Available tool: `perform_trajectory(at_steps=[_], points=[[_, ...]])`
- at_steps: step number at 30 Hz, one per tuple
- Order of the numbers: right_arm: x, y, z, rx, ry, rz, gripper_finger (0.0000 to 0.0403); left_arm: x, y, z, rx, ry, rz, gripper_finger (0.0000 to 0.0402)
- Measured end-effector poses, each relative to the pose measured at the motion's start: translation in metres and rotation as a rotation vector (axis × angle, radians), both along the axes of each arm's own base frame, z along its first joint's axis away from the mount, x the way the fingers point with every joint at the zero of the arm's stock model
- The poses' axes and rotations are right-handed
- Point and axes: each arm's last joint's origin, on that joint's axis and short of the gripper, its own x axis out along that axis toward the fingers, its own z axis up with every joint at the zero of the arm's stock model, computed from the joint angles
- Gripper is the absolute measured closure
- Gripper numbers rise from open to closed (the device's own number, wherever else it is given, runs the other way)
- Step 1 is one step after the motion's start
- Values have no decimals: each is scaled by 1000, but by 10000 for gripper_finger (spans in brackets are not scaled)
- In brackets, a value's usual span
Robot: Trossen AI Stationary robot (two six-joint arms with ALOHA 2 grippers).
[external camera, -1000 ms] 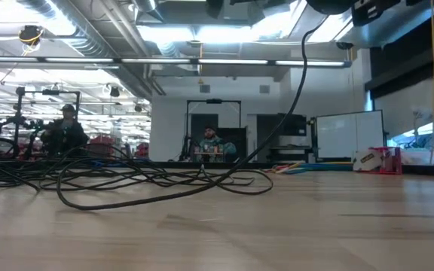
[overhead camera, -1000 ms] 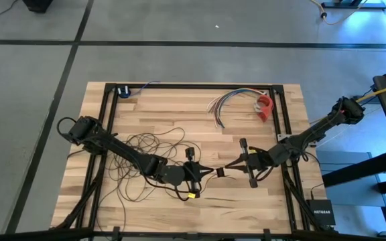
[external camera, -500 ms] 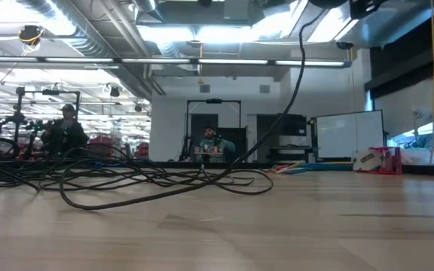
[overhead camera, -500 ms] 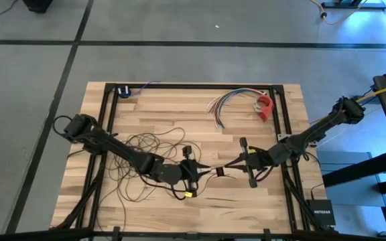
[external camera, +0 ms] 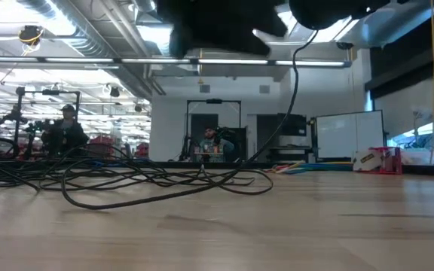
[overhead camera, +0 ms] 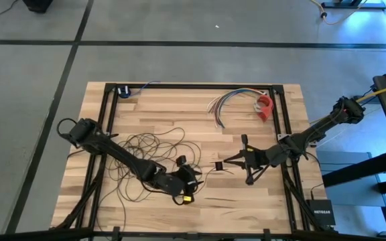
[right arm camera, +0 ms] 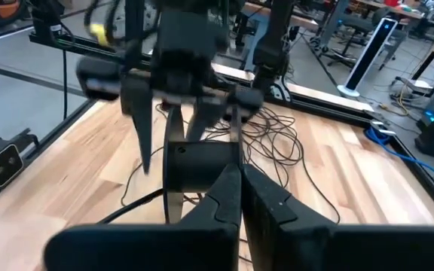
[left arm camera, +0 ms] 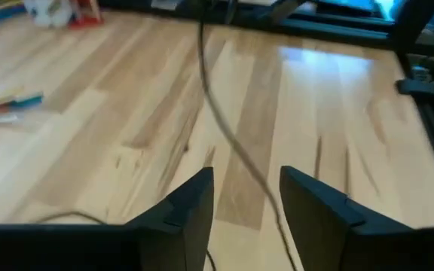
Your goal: Coiling cords
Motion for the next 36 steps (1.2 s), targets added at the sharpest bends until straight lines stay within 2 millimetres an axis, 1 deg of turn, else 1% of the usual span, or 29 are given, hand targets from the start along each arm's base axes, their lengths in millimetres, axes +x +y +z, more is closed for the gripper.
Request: perform_trajectory(at_steps=[3,6,10,13,16,20,23,30,36], points=[[0,0,0,0,1,0,394,3,0,-14,-39,18,37,254],[0,0,0,-1,2,0,394,5,-1,-22,-50,31,49,254],[0,0,0,-2,3,0,394,5,-1,-23,-86,23,54,254],[0,0,-1,-3,5,0,393,7,-3,-21,-124,8,8,254],[0,0,-1,-3,5,0,393,9,-2,-20,-140,1,6,254],[0,0,-1,-3,5,0,393,13,0,-30,-157,12,29,254],[0,0,-1,-3,5,0,393,17,-1,-39,-176,-4,25,254],[0,0,-1,-4,7,1,393,20,-6,-50,-200,14,-20,255],[0,0,-1,-4,6,1,393,21,-7,-62,-201,43,-34,277]])
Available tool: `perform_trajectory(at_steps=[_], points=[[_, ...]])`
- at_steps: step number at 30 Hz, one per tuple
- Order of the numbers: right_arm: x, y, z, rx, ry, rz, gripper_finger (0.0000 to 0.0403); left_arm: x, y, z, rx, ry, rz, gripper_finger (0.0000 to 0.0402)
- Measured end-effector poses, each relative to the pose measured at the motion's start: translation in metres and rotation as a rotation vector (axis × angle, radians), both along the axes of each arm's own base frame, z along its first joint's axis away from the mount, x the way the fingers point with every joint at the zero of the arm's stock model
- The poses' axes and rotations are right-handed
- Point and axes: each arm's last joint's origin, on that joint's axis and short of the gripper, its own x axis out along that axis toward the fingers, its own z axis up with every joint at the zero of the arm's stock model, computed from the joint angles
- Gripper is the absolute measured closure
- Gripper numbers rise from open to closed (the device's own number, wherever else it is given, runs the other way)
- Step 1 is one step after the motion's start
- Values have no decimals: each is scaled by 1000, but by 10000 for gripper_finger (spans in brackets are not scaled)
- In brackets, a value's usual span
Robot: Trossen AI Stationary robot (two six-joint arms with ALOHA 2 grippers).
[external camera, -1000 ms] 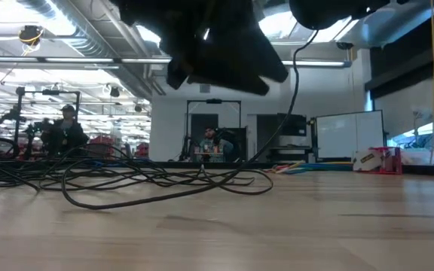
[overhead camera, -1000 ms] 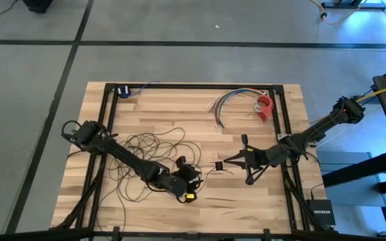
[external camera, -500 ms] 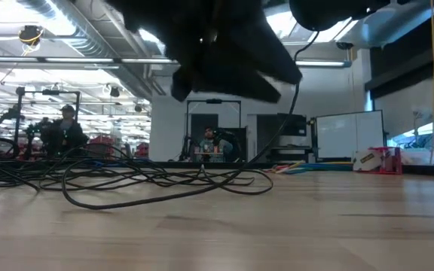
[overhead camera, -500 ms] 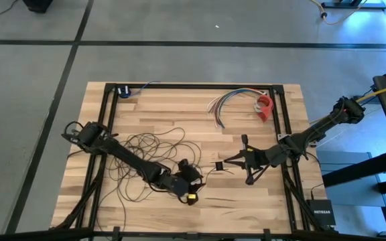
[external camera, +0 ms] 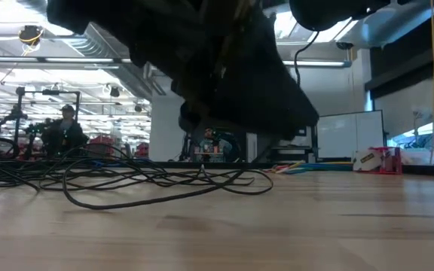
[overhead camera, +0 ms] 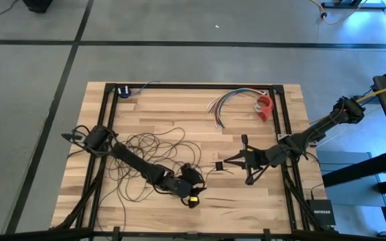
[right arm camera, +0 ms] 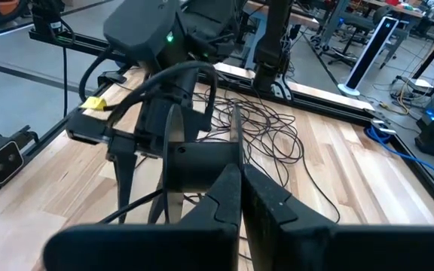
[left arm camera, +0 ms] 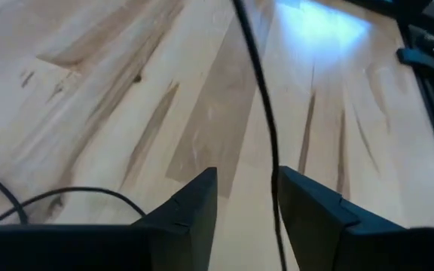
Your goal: Coiling cords
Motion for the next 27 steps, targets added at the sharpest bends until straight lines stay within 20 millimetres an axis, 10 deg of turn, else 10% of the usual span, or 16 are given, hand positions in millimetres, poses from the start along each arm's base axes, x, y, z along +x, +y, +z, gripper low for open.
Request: perform_trajectory(at_steps=[10,27], points=[[-1,0,-2,-13,22,0,393,-8,-4,17,75,-12,-5,393],[16,6,-35,-139,150,-107,393,-25,8,97,182,-218,134,394]])
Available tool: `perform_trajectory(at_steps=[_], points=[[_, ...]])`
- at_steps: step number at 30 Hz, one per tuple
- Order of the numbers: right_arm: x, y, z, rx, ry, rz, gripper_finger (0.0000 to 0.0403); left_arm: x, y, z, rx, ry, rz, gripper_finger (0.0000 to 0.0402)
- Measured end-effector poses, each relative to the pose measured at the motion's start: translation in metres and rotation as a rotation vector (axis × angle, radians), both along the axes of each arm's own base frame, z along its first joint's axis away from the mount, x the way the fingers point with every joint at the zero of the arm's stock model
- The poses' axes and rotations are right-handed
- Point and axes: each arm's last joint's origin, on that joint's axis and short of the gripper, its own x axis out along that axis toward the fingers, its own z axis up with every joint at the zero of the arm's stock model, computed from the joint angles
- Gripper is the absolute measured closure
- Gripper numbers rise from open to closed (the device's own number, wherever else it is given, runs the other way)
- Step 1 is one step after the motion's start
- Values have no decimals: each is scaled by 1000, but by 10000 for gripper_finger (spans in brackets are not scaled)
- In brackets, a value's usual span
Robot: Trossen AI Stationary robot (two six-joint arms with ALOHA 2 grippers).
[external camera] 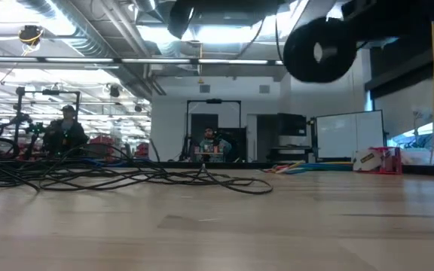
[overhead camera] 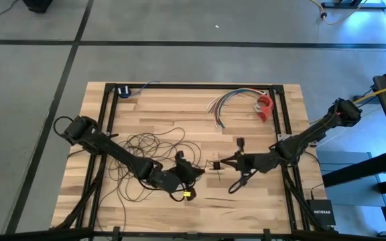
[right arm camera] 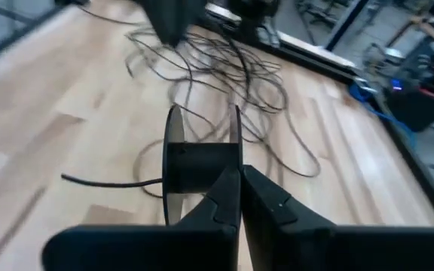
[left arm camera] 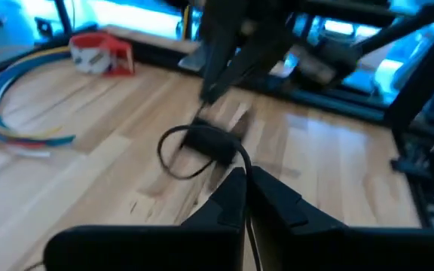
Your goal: Coiling cords
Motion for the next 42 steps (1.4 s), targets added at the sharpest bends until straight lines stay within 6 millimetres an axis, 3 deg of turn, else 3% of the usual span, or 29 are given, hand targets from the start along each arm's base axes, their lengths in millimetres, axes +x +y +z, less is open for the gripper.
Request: perform_trajectory(at_steps=[13,20,28,42], points=[[9,-1,-6,-54,-69,-205,393,8,1,0,-6,-59,-18,396],[17,-9,-3,35,-90,-185,393,18,6,-1,7,-131,-14,394],[21,-13,2,87,-129,-158,393,33,22,-16,-20,-131,-15,397],[24,-13,9,128,-196,-158,393,50,32,-38,-57,-174,-47,395]])
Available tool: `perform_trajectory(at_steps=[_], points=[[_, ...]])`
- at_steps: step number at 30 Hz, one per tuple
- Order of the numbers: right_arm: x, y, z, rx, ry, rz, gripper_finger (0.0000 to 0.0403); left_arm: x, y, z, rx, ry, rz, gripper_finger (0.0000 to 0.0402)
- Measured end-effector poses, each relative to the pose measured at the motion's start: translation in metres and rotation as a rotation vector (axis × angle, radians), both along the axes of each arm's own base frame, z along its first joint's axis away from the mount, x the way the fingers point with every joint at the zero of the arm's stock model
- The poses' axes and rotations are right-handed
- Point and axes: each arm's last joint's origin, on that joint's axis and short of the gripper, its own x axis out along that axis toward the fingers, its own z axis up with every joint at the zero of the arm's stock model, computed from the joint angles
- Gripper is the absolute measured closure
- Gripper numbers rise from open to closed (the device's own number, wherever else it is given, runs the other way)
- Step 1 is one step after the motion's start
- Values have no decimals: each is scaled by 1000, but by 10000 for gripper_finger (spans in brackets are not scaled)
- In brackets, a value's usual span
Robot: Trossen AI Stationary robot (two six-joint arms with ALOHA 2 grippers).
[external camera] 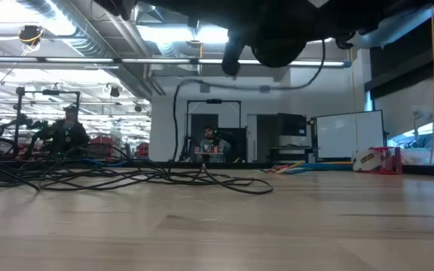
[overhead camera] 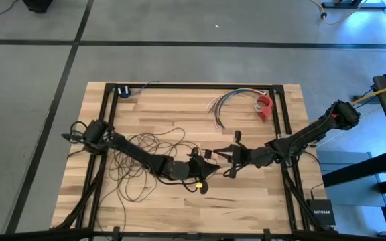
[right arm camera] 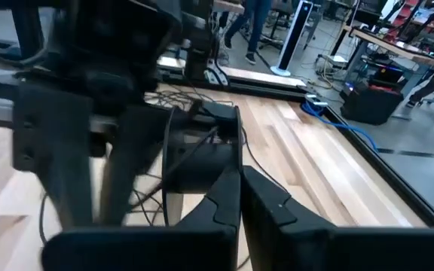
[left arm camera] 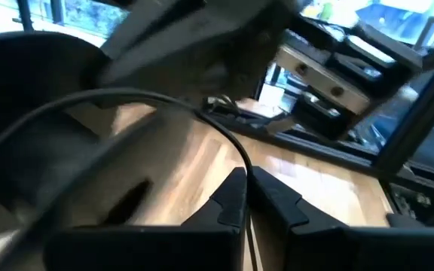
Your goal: Coiling cords
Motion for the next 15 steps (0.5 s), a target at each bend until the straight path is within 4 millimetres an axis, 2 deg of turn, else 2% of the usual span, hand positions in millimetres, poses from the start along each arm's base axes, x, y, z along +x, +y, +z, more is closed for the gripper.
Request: perform_trajectory(at_steps=[7,15], points=[[0,1,9,60,-75,4,393,1,4,-2,17,26,9,399],[-13,-4,23,102,-92,31,393,-2,3,-11,52,127,6,400]])
